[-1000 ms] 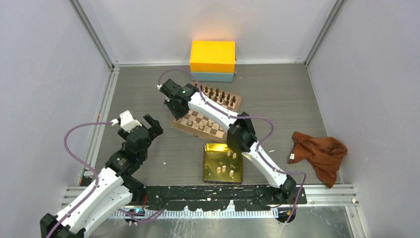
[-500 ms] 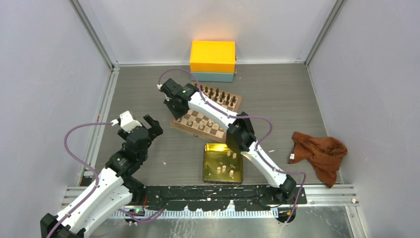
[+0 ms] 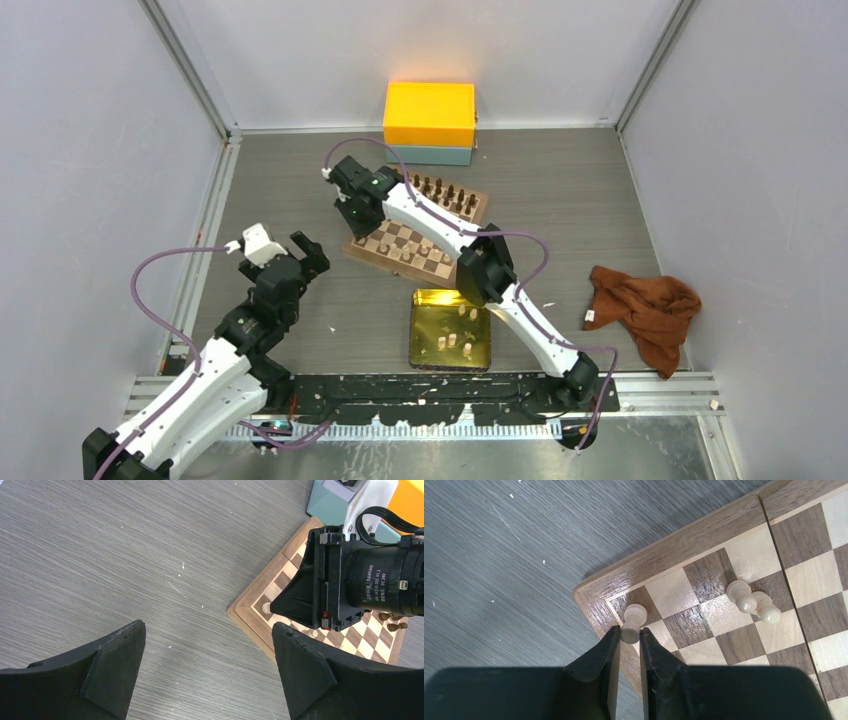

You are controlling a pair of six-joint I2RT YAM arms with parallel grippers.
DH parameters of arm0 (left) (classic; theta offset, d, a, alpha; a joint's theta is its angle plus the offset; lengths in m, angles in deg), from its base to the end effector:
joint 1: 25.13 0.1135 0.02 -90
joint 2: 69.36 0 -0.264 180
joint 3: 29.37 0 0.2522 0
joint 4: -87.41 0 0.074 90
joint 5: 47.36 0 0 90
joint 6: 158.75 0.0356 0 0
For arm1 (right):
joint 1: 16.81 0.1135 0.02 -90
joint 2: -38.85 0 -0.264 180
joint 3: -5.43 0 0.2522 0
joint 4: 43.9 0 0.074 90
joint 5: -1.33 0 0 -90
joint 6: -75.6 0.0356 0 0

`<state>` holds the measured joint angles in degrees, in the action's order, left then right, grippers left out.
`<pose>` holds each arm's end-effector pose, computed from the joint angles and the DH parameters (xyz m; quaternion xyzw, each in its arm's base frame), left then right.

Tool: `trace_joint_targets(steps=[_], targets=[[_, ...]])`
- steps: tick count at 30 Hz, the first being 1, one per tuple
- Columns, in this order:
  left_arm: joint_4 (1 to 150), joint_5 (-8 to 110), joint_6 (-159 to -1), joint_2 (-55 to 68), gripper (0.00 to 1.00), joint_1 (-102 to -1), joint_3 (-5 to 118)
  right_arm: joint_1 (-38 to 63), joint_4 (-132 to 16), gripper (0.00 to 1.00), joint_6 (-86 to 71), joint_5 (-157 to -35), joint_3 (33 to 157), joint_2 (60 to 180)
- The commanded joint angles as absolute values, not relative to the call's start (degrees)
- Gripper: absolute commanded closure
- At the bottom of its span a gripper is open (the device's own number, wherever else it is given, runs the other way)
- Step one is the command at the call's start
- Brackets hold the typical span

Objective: Set up the chess pieces on the board
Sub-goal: Place the chess piece on the chessboard, then pick up the chess piece from the storage box.

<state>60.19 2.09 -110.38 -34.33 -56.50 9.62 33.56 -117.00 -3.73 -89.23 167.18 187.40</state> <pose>0.1386 -0.0574 0.2425 -0.2599 0.7632 -0.0743 0.5869 0.3478 0.4205 0.2140 -0.3291 0.9079 0.1359 0.2213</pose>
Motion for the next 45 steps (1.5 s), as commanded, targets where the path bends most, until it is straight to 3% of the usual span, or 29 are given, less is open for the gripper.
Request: trace_joint_targets(steps=[1, 12, 33, 40, 45], targets=[[63.7, -0.2, -110.2, -33.9, 0.03, -56.7, 9.6, 33.3, -115.6, 0.93, -4.2, -90.4, 170.0, 186.9], [63.7, -0.3, -110.1, -33.7, 0.03, -56.7, 9.6, 33.2, -114.3, 0.65, -4.9, -91.9, 168.2, 185.8], [61.5, -1.2, -109.9, -34.2, 0.03, -56.7, 10.4, 33.4, -113.4, 0.62, -6.5, -90.2, 166.8, 179.3], [60.0, -2.4, -109.9, -34.3, 0.03, -56.7, 11.3, 34.0, -111.3, 0.61, -7.0, -89.2, 160.8, 172.6], [59.7, -2.6, -110.1, -34.0, 0.03, -56.7, 11.6, 34.5, -106.9, 0.61, -7.1, -86.1, 148.9, 163.8]])
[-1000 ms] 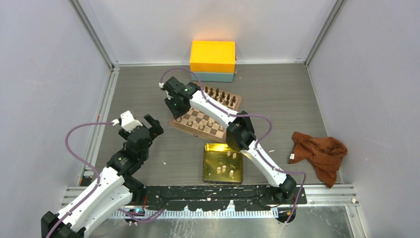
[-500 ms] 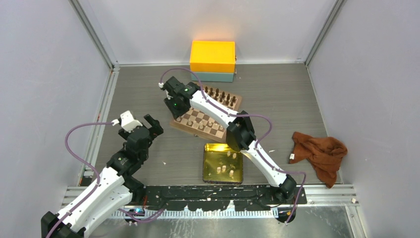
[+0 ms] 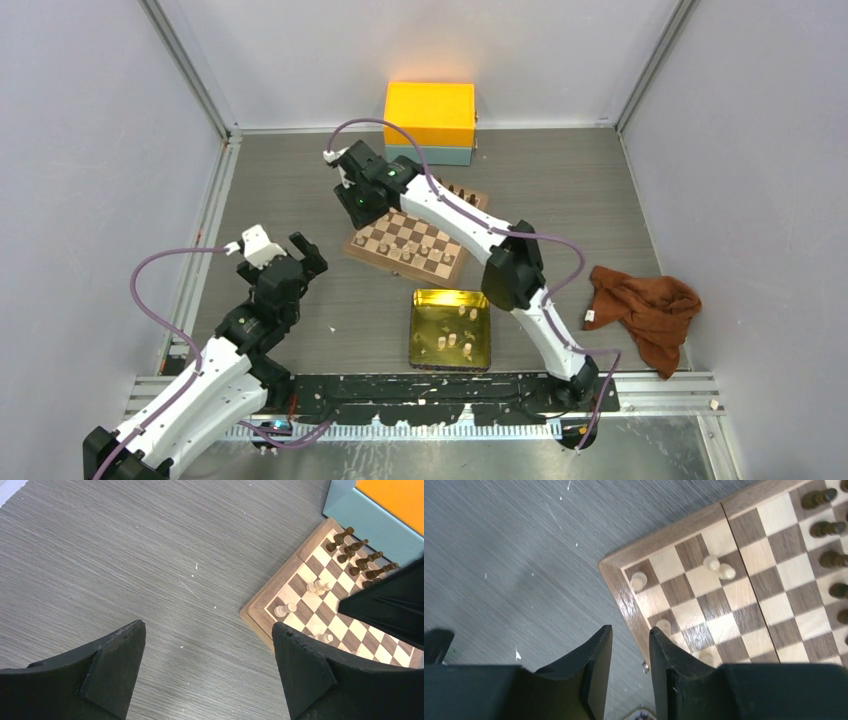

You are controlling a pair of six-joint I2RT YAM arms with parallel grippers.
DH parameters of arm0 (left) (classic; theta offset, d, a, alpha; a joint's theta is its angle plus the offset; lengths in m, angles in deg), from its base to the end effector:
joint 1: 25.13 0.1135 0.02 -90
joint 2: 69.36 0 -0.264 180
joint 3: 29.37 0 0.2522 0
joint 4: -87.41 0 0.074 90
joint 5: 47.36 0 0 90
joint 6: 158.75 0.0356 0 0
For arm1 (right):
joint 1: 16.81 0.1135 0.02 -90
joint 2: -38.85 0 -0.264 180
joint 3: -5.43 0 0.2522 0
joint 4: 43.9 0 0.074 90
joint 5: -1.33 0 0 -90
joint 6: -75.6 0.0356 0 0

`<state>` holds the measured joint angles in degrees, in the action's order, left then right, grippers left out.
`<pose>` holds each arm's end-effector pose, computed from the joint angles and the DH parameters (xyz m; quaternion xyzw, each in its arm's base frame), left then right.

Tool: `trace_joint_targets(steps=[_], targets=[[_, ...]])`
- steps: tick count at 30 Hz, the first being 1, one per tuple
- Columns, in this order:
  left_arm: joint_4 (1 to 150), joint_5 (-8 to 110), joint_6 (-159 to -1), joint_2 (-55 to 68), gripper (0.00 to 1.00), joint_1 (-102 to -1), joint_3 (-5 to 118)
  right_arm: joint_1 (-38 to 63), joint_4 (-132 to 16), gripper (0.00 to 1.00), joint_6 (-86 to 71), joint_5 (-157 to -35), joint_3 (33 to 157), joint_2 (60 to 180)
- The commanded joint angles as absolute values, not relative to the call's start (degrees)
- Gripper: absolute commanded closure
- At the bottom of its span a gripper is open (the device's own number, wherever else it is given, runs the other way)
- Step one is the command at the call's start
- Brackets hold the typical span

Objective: Set up the chess pieces on the board
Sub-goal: Pick up the chess piece from the storage box.

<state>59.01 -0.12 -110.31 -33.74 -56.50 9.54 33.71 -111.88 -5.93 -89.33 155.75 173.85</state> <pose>0.1388 -0.0563 0.2392 -0.2646 0.7654 -0.0495 0.5846 0.3280 0.3988 0.2797 -0.3416 0.8836 0.1624 0.2759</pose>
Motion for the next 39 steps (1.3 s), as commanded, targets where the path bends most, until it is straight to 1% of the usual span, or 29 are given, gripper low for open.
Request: trace_joint_targets(steps=[1, 9, 14, 22, 30, 39], targets=[[59.8, -2.5, -110.1, -33.7, 0.03, -56.7, 11.7, 34.6, -105.9, 0.61, -7.0, -85.5, 145.9, 161.6], [60.6, -0.3, -110.2, -28.6, 0.03, -56.8, 13.1, 35.7, -98.6, 0.60, -4.5, -79.5, 120.2, 140.6], [62.1, 0.5, -110.2, -26.5, 0.04, -57.2, 12.4, 37.1, -96.9, 0.59, -0.6, -75.6, 104.0, 128.1], [63.5, 0.9, -109.1, -25.1, 0.04, -57.6, 12.6, 40.8, -99.5, 0.59, 9.5, -71.5, 86.1, 112.7], [64.9, 1.8, -108.7, -24.8, 0.04, -57.6, 12.7, 45.0, -100.4, 0.58, 21.4, -68.5, 74.9, 105.1], [65.1, 1.9, -108.7, -25.4, 0.04, -57.6, 12.2, 48.0, -99.3, 0.56, 27.2, -69.5, 71.0, 105.4]])
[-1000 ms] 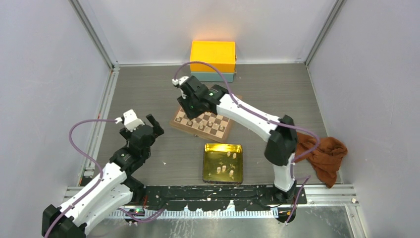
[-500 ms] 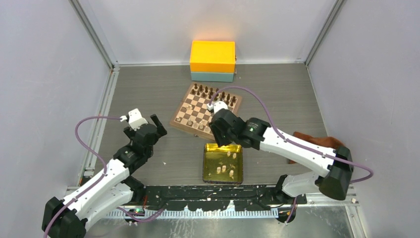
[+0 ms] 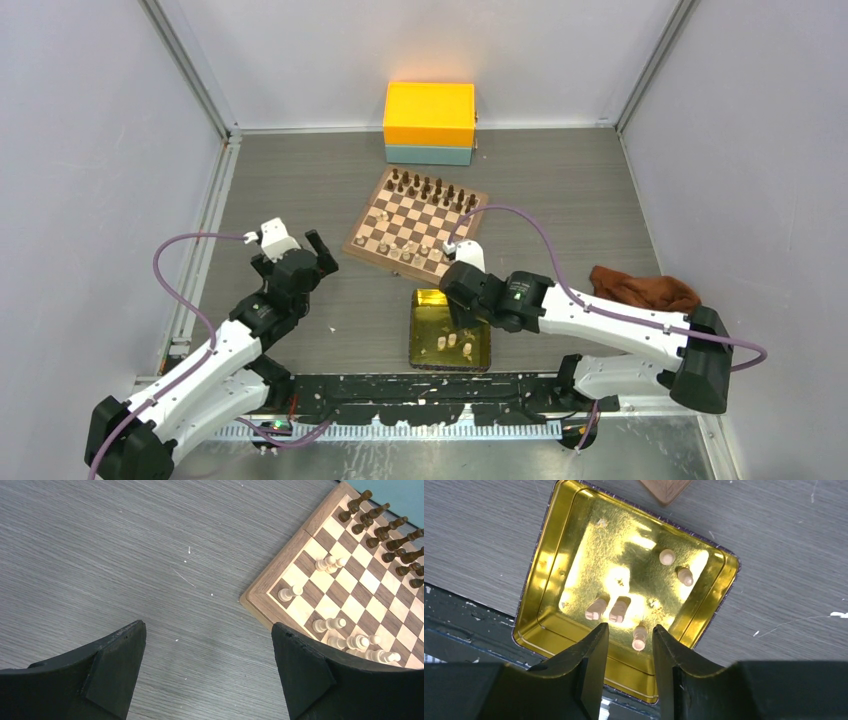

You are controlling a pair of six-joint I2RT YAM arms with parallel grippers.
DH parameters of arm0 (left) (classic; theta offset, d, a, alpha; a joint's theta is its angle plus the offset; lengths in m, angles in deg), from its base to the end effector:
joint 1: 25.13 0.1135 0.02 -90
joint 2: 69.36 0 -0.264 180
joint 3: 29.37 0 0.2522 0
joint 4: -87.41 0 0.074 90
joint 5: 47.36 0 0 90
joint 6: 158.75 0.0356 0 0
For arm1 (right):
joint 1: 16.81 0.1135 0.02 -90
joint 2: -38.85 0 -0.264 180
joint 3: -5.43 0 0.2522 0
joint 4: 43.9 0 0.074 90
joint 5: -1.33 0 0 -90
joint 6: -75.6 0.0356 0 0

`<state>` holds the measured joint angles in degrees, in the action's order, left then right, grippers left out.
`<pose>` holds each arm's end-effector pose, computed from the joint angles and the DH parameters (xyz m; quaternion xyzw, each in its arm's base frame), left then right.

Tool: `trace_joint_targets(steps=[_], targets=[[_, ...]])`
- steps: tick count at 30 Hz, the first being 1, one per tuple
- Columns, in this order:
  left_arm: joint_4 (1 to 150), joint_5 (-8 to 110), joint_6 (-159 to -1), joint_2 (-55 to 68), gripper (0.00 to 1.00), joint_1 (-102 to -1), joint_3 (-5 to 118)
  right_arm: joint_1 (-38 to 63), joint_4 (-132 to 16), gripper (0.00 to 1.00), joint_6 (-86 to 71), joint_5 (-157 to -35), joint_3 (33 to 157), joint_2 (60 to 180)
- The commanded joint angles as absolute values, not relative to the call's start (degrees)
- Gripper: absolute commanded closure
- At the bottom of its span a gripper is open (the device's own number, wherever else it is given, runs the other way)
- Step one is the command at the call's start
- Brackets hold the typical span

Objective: Set up the chess pieces on the board
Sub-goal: Pick up the chess piece from the storage box.

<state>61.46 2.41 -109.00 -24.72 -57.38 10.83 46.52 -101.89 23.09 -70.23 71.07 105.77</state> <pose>0.1568 -0.0717 0.2283 -0.2274 0.8009 -0.0353 0.5528 0.1105 0.1949 0.2581 -0.1714 0.9372 0.1031 0.2857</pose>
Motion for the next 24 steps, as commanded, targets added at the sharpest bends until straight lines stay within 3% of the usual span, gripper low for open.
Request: trace_joint_targets(steps=[1, 24], targets=[[65.2, 1.9, -108.7, -25.4, 0.04, -57.6, 12.1, 48.5, -98.9, 0.56, 27.3, -69.9, 70.9, 105.9], [64.2, 1.9, -108.8, -28.3, 0.04, -57.6, 10.4, 58.5, -99.0, 0.55, 24.2, -72.6, 76.5, 118.4]])
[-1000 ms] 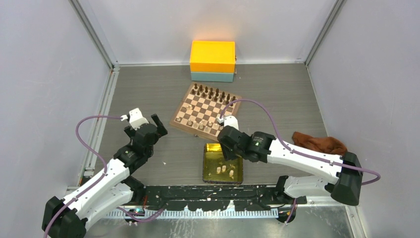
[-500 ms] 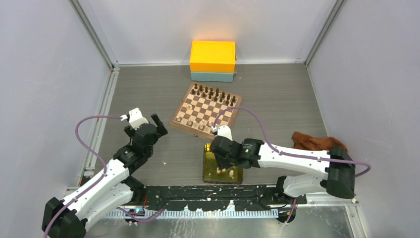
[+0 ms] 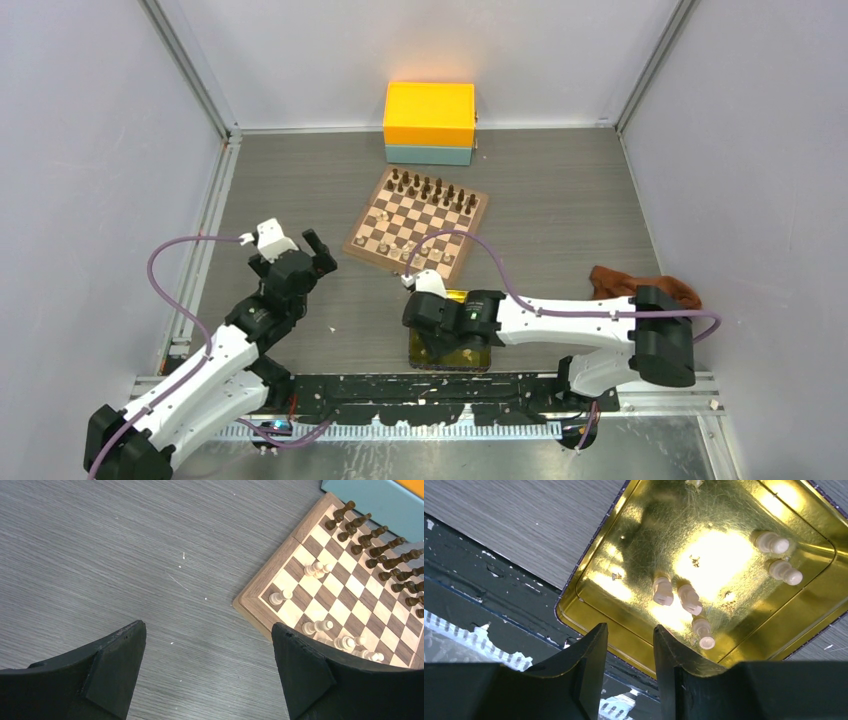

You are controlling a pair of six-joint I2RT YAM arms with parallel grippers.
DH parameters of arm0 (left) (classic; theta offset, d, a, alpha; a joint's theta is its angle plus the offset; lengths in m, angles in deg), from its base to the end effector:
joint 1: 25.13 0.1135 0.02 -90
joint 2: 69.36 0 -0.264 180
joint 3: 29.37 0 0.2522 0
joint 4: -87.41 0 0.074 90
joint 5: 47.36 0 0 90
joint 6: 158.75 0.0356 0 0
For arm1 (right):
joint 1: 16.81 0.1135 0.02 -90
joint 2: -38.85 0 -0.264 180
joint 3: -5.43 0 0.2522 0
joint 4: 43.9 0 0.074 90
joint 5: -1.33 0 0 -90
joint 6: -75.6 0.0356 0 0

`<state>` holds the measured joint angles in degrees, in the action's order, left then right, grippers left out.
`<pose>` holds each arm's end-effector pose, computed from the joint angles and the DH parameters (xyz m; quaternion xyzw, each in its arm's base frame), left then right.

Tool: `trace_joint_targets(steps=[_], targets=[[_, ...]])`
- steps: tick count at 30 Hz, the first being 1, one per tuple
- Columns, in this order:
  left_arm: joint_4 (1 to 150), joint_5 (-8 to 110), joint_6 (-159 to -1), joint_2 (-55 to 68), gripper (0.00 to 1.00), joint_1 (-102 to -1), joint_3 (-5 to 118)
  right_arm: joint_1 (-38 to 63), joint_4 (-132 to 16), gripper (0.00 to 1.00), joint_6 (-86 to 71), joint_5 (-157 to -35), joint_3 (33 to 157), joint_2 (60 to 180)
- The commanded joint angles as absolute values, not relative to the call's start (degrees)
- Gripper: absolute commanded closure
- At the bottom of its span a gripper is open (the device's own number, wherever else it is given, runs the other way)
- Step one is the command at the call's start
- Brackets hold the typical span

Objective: Set up the chess pieces on the board
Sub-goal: Pick up the chess piece from the storage box.

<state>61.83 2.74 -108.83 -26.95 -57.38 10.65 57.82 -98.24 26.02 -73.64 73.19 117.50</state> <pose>0.1530 -0.0696 0.2335 -0.2304 0.7917 -0.0497 0.5636 0.0781 0.2493 0.2263 -0.2580 0.9338 0.1108 0.2219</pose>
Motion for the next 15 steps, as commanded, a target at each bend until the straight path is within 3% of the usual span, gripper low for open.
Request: trace_joint_targets(steps=[1, 15], targets=[[64.1, 1.8, -108.7, -28.6, 0.04, -57.6, 10.3, 58.5, -99.4, 0.56, 23.7, -72.3, 76.8, 118.8], [63.8, 1.4, -108.9, -29.7, 0.04, -57.6, 9.5, 58.0, -99.8, 0.55, 19.5, -69.1, 77.3, 122.5]])
